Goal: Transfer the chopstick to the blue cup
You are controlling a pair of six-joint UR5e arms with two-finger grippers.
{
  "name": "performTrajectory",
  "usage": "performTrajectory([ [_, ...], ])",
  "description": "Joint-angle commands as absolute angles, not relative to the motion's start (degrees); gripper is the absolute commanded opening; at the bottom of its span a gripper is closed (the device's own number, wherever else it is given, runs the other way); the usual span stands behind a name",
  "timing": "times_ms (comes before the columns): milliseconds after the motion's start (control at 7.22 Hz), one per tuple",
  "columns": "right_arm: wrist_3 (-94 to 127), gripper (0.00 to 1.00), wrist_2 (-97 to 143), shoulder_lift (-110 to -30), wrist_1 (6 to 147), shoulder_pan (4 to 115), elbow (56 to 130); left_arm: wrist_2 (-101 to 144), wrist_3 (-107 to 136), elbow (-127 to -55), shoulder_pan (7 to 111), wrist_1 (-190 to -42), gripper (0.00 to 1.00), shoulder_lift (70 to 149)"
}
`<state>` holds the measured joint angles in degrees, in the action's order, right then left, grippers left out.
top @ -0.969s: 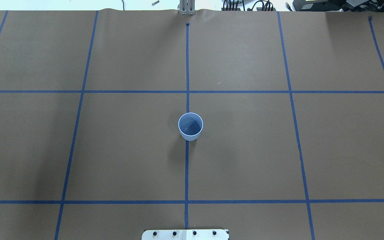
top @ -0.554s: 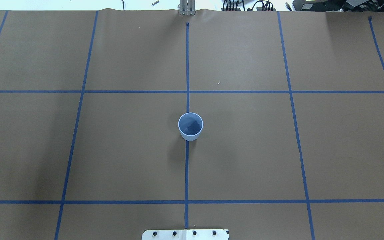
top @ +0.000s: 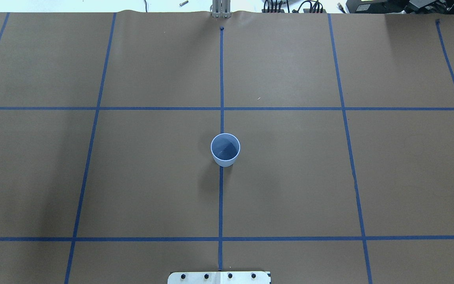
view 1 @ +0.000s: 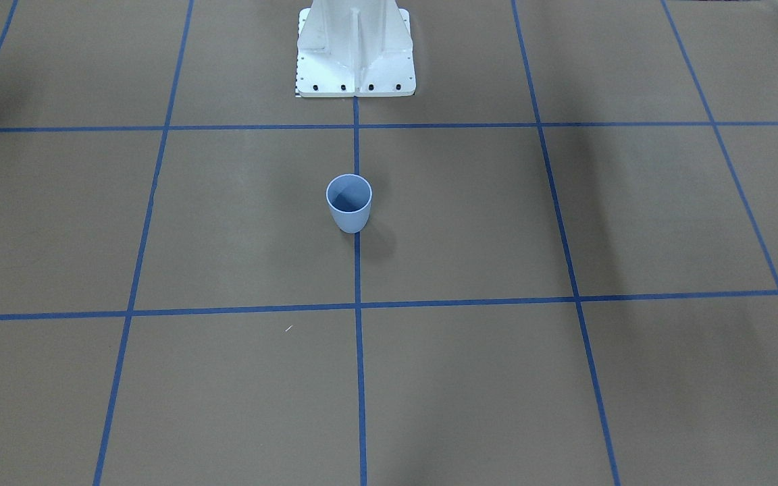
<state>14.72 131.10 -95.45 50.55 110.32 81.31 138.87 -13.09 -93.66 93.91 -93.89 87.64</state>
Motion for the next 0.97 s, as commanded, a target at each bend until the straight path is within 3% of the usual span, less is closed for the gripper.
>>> performTrajectory([
  [0, 14.5, 0.0, 130.6, -95.2, 50.7, 112.9, 83.1, 138.9, -13.1, -93.7, 93.9, -94.7, 0.98, 87.3],
  [554, 13.6, 0.0, 130.3, -94.9, 50.8, 116.1, 87.4, 138.9, -13.0, -93.7, 93.9, -94.7, 0.98, 87.3],
  [831, 13.7, 0.0, 130.3, -91.1, 58.8, 116.2, 91.2, 138.9, -13.0, -93.7, 93.9, -94.7, 0.98, 87.3],
])
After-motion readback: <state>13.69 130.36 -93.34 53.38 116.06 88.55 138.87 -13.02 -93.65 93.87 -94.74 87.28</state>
